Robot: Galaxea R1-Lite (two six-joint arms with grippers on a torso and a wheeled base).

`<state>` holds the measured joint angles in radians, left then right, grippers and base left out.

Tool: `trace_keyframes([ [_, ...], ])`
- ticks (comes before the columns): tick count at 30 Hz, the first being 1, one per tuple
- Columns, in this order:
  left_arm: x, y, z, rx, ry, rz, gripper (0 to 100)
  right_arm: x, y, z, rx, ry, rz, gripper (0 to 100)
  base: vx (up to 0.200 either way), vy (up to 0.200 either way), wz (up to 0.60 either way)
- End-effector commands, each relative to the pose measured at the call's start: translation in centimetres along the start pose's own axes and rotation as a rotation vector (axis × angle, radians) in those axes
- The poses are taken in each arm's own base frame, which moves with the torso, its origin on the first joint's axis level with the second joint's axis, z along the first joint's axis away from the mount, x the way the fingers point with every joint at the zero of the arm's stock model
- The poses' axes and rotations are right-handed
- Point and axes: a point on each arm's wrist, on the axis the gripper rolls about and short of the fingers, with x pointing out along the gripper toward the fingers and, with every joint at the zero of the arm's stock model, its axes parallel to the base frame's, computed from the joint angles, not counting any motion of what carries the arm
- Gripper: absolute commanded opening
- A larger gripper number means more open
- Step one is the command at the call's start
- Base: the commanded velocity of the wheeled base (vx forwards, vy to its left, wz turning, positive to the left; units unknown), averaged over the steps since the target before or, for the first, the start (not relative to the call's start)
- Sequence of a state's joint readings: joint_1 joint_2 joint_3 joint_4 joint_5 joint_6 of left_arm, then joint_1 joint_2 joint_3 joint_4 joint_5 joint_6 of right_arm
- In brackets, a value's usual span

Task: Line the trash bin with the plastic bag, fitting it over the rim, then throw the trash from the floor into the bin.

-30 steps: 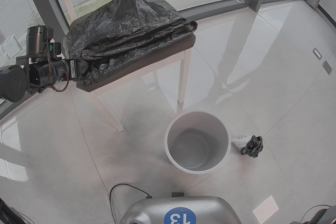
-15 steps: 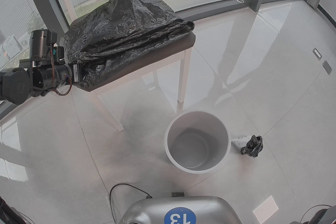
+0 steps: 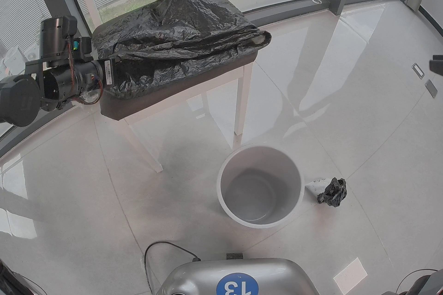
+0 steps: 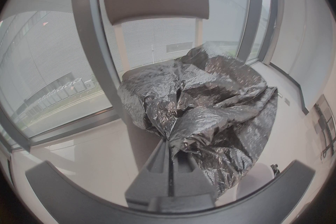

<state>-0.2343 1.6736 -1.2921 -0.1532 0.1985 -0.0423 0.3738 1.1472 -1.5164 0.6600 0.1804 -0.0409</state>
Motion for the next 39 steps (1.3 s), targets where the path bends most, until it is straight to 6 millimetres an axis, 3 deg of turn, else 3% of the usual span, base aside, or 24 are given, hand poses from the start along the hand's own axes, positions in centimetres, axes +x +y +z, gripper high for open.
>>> trace_keyframes([
  [1, -0.9, -1.6, 1.5, 0.000, -0.055, -0.055, 0, 3.5, -0.6, -0.2, 0.005, 0.088, 0.005, 100, 0.000, 0.000, 0.00],
  [9, -2.0, -2.5, 4.0, -0.013, -0.142, -0.089, 0, 8.4, -1.6, -3.2, 0.048, 0.267, 0.004, 100, 0.000, 0.000, 0.00],
  [18, -4.3, -3.4, 5.9, -0.026, -0.213, -0.140, 0, 12.8, -2.4, -3.7, 0.024, 0.157, 0.001, 100, 0.000, 0.000, 0.00],
  [24, -5.8, -4.3, 6.4, -0.025, -0.229, -0.186, 0, 13.1, -2.4, -3.4, 0.010, 0.116, 0.004, 100, 0.000, 0.000, 0.00],
  [33, -9.5, -6.5, 10.7, -0.046, -0.317, -0.305, 0, 13.0, -2.1, -6.9, -0.041, 0.223, 0.021, 100, 0.000, 0.000, 0.00],
  [39, -11.2, -7.8, 12.2, -0.060, -0.358, -0.371, 0, 12.7, -1.7, -7.6, -0.046, 0.239, 0.037, 100, 0.000, 0.000, 0.00],
])
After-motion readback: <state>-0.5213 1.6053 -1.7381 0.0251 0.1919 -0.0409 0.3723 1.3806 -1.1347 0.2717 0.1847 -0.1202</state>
